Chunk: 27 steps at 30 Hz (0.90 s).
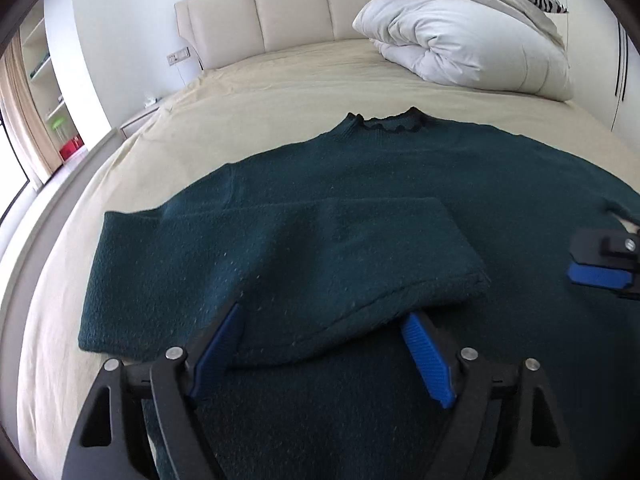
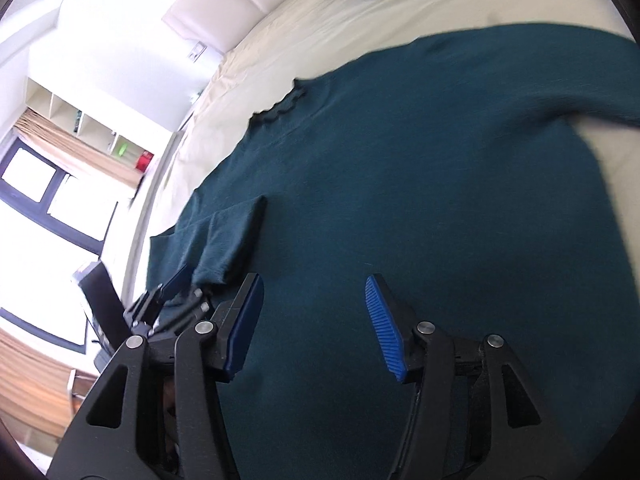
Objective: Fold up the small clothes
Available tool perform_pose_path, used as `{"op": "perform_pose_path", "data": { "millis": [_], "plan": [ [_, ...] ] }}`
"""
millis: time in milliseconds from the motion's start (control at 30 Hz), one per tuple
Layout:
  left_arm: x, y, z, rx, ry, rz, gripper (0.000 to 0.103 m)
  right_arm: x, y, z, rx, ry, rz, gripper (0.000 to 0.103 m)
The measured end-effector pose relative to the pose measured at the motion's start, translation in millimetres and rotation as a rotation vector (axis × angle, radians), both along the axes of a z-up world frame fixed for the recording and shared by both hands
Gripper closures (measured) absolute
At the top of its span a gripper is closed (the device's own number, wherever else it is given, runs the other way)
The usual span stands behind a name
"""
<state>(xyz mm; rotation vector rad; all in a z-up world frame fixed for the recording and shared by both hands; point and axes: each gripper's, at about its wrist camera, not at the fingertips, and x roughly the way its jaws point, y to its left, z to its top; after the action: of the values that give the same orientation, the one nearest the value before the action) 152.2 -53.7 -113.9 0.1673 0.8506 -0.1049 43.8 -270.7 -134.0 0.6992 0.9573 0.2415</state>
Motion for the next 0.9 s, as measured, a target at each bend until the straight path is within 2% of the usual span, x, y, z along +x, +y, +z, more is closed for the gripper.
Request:
{"op": "perform_pose_path", "data": {
  "millis": [167, 300, 400, 433, 500, 533, 567, 667, 800, 900],
  "plan": [
    [-24.1, 32.4, 3.4, -0.126, 0.006, 0.020, 0.020, 53.4, 39.6, -10.5, 0.118, 0.031, 0.095, 0.051],
    [-31.6, 65.7, 2.0, -0.265, 0.016, 0.083, 0.021, 88.9, 72.6, -20.1, 0.119, 0.102, 0.148, 0.051],
    [-32.0, 78.2, 5.4, -0.333, 0.011, 0.108, 0.026, 100.2, 87.5, -20.6, 0.117, 0.111, 0.149, 0.060],
    [-33.2, 82.5, 6.8, -0.357, 0.009, 0.115, 0.026, 103.5, 91.7, -19.3, 0.105, 0.112, 0.153, 0.063],
    [-34.2, 91.3, 10.4, -0.406, 0.007, 0.132, 0.028, 111.0, 98.4, -17.0, 0.070, 0.115, 0.156, 0.085],
    [-39.8, 100.7, 13.3, -0.426, 0.004, 0.142, 0.028, 116.1, 101.9, -15.3, 0.040, 0.116, 0.164, 0.093],
    [-39.7, 105.9, 17.3, -0.437, -0.006, 0.153, 0.028, 118.7, 104.7, -13.4, 0.019, 0.110, 0.177, 0.097],
    [-35.8, 126.9, 26.4, -0.464, -0.041, 0.197, 0.028, 123.5, 103.9, 4.4, -0.050, 0.053, 0.195, 0.097],
    [-12.1, 148.2, 30.6, -0.452, -0.044, 0.254, 0.029, 123.9, 73.5, 35.0, -0.125, -0.022, 0.175, 0.097],
    [13.4, 157.6, 27.6, -0.439, -0.010, 0.286, 0.029, 124.1, 48.5, 46.2, -0.237, -0.040, 0.166, 0.097]
  ]
}}
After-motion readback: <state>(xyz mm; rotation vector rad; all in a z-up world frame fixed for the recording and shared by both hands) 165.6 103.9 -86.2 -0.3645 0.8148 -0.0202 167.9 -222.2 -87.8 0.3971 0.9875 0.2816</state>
